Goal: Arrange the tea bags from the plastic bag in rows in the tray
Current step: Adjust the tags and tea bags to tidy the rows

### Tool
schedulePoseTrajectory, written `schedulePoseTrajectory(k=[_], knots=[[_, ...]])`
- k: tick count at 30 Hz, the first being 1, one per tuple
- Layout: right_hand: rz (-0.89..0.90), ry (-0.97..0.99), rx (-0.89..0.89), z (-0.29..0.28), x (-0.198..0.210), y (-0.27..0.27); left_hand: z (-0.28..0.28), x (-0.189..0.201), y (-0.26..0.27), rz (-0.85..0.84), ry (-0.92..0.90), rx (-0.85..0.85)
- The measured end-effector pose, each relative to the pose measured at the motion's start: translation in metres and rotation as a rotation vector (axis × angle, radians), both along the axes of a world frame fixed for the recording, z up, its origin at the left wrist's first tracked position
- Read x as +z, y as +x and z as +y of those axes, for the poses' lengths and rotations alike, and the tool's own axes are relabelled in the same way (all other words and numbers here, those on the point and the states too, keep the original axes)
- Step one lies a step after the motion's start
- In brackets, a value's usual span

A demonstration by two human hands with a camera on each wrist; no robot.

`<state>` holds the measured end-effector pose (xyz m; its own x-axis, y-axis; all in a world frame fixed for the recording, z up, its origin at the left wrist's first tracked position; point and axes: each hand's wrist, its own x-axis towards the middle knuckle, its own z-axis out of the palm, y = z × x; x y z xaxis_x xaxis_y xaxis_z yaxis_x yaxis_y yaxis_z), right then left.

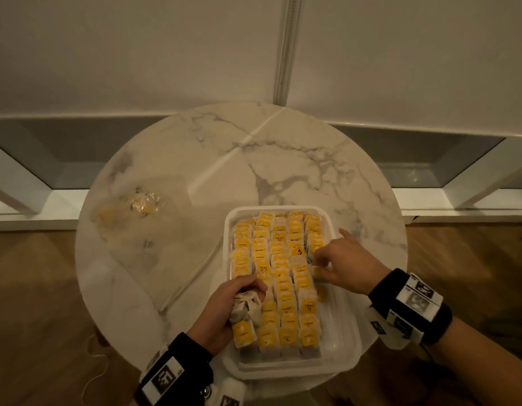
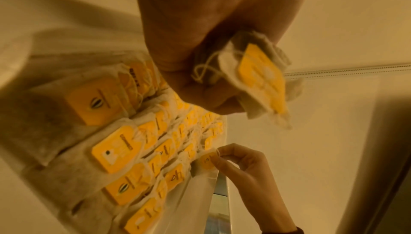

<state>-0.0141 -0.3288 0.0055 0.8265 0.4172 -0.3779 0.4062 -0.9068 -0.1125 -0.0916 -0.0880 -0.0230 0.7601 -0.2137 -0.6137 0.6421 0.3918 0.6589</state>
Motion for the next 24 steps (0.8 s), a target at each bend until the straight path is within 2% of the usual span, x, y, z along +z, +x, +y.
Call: schedulePoseTrajectory(k=[3,7,10,19,22,24], knots=[[-0.012,-0.081,0.063,0.000,0.000,0.002,0.002,0.000,-0.002,-0.022,0.009,-0.033],[-0.113,-0.049,0.064,-0.001,-0.001,0.009,0.003,0.003,0.000,-0.043,0.030,-0.045],[-0.231,-0.036,-0.009,-0.004,-0.006,0.011,0.003,0.003,0.001,-0.040,0.034,-0.040],[-0.302,-0.050,-0.071,-0.001,-0.019,0.014,0.002,0.004,0.001,-0.026,0.036,-0.051],[-0.340,0.080,-0.107,-0.004,-0.011,0.003,0.003,0.004,0.003,-0.035,0.031,-0.058],[-0.273,0.154,-0.078,-0.004,-0.004,-0.010,0.003,0.004,0.003,-0.033,0.026,-0.056]])
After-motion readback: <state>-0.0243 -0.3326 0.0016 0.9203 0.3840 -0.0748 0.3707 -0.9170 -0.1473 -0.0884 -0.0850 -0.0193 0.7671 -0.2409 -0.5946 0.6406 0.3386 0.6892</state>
